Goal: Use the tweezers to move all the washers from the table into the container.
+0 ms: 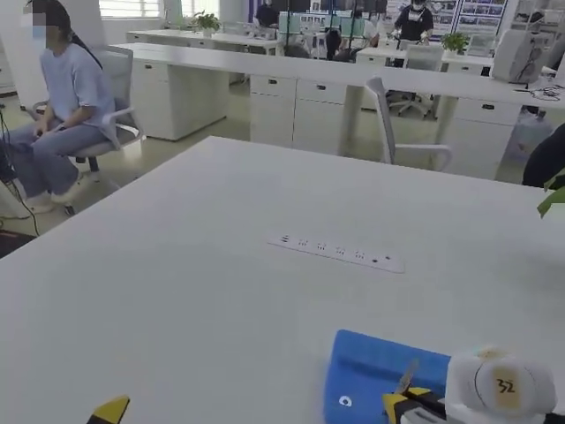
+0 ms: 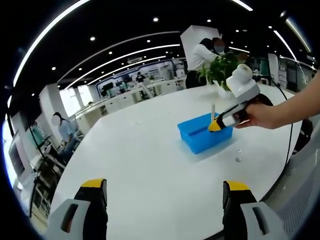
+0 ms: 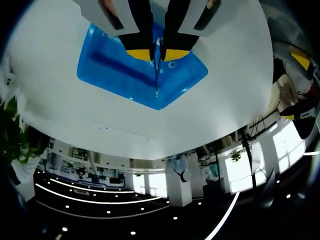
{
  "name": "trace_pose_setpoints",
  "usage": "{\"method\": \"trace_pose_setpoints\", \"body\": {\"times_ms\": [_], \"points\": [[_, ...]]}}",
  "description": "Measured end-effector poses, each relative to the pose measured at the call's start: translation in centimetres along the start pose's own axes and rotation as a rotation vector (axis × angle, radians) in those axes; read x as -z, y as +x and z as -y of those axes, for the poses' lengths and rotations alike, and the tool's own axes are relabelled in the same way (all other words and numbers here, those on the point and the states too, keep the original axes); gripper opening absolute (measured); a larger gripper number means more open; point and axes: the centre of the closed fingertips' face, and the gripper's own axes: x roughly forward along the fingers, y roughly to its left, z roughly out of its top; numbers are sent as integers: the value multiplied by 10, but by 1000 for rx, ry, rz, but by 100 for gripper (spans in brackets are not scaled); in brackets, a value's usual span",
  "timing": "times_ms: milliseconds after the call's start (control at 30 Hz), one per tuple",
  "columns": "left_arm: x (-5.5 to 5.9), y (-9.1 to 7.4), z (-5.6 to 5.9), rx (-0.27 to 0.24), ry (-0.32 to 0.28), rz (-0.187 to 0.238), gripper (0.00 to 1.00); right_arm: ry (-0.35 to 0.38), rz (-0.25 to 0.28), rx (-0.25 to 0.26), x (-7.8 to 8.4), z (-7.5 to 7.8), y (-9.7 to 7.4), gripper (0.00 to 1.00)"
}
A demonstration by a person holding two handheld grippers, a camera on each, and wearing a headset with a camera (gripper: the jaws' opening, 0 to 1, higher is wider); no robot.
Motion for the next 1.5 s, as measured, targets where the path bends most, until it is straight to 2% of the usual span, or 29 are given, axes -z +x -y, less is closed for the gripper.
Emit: {"method": "trace_pose_setpoints", "body": {"times_ms": [200,400,567,667,800,900,1233,1500], "points": [[-9,-5,3,8,-35,17,99,-7,11,6,-6,1,1,3],[-22,-10,2,-3,-36,46,99,30,71,2,-22,2,-12,4],[-29,-13,4,0,-35,60,99,63,119,-20,-31,-2,-31,4],[-30,-14,5,6,-33,62,99,109,167,-36,-37,-3,-46,4],[-31,-16,7,8,-33,69,99,131,191,-40,-36,-3,-63,3],[-33,-17,8,8,-33,72,99,145,196,-52,-32,-6,-73,3],[-40,-21,14,15,-25,88,99,145,153,-82,-1,-25,-85,4],[-41,-22,15,18,-16,92,99,126,78,-105,30,-37,-85,3]]}}
